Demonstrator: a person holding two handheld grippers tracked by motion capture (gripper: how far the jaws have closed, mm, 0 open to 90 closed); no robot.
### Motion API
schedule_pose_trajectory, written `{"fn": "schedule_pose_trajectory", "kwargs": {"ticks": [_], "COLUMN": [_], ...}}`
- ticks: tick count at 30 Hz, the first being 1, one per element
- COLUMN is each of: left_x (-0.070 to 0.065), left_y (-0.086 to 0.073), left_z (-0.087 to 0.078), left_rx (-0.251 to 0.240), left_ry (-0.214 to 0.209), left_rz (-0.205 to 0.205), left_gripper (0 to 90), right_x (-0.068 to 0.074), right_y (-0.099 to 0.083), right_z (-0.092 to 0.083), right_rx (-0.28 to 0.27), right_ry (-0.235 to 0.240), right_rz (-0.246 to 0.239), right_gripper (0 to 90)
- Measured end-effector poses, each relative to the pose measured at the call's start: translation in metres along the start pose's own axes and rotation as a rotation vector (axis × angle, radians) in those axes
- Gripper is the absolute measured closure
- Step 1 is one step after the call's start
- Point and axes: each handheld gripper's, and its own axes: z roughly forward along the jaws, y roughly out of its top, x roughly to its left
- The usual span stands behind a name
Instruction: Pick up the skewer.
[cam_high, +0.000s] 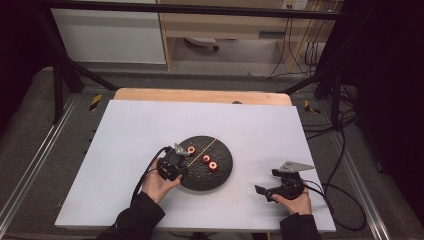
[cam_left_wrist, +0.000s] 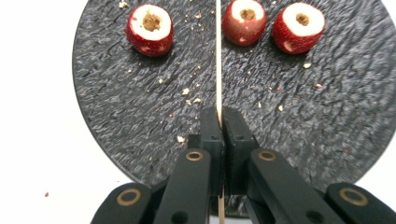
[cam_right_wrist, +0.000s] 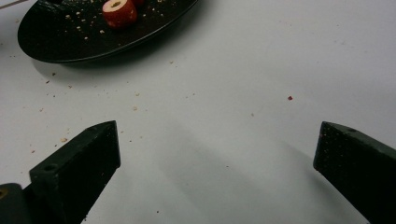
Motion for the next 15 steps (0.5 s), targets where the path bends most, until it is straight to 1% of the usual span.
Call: {"fn": "schedule_pose_trajectory", "kwargs": {"ticks": [2,6,8,11,13,15], "left_x": [0.002,0.006,0.008,0.011,0.013,0.014], "left_y": [-0.003,-0.012,-0.017,-0.024,-0.028,-0.032], "left_z": [-0.004,-0.012,-0.016,-0.021,-0.024,-0.027], "left_rx": [-0.02,-0.06,-0.071,-0.098,-0.112,-0.124], "left_ry": [0.0,-0.013,-0.02,-0.025,-0.04,-0.039], "left_rz": [0.003,0.002,0.005,0.01,0.004,0.003], "left_gripper": [87.5,87.6,87.5,87.6,87.6,87.6], "right_x": [0.0,0.0,0.001,0.0,0.0,0.0], "right_y": [0.0,0.0,0.0,0.0,0.0,0.0], "right_z": [0.0,0.0,0.0,0.001,0.001,0.001], "right_rx": [0.0,0.002,0.004,0.008,0.009,0.011], "right_ry": [-0.001,-0.002,-0.003,-0.005,-0.004,-0.004], "right_rz": [0.001,0.002,0.009,0.006,0.008,0.009], "right_gripper": [1.2,1.2,1.2,1.2,1.2,1.2]}}
